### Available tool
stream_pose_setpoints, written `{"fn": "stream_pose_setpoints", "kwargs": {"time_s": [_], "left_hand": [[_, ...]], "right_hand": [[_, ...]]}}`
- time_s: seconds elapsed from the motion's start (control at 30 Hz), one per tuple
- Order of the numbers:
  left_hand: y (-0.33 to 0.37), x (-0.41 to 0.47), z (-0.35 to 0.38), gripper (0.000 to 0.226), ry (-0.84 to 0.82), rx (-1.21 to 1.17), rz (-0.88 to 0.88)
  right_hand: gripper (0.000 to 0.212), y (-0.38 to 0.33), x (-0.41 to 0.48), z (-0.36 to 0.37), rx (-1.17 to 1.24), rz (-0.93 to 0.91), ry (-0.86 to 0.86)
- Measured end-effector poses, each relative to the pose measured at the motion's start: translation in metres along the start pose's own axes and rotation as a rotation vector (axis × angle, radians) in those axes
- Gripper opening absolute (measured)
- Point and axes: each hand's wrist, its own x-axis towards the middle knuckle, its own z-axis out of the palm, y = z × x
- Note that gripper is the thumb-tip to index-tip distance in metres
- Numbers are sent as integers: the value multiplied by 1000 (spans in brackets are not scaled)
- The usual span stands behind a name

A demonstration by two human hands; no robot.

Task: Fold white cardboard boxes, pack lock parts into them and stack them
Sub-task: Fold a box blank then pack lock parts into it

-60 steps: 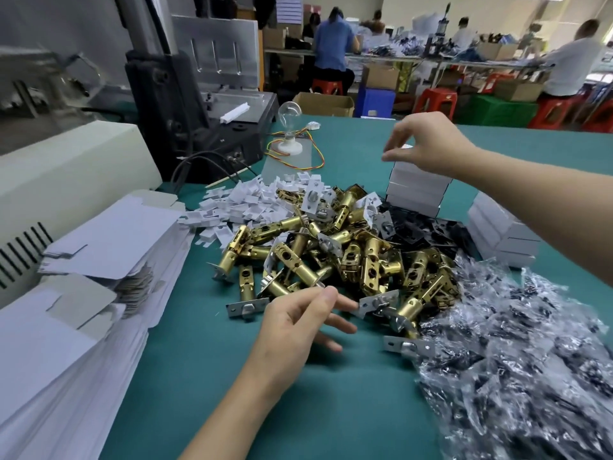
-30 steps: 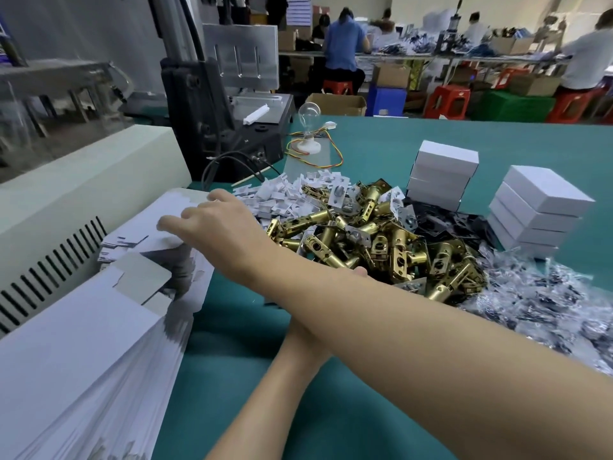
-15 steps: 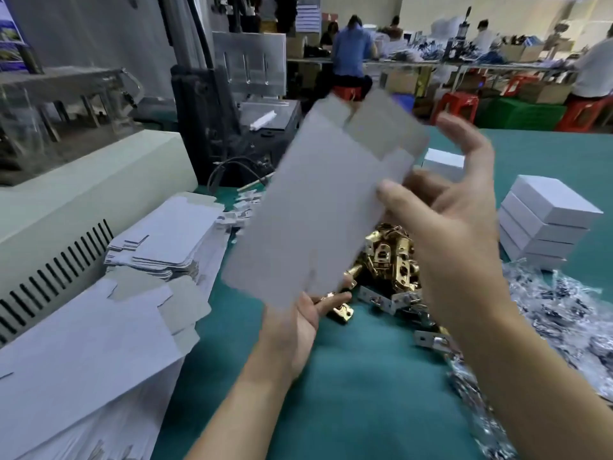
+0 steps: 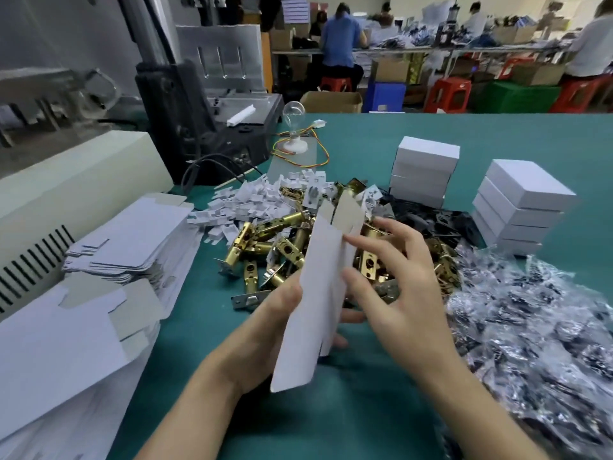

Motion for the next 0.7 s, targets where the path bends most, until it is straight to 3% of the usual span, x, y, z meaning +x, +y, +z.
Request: {"fn": "stream_pose_setpoints", "kwargs": {"time_s": [0.07, 0.17, 0.43, 0.53, 0.7], "left_hand": [[6, 9, 4, 119, 41, 66, 73], [7, 13, 4, 116, 114, 148, 93], [-1, 7, 4, 102, 39, 154, 121], [-1, 4, -3, 70, 70, 124, 136], [-4, 4, -7, 51, 165, 24, 159]], "right_hand": [[39, -2, 0, -2, -10, -42, 0], [47, -5, 1, -6, 72, -59, -25], [39, -10, 3, -13, 178, -50, 14], [43, -11, 4, -14, 188, -56, 49], [50, -7, 6, -11, 323, 59, 88]]}}
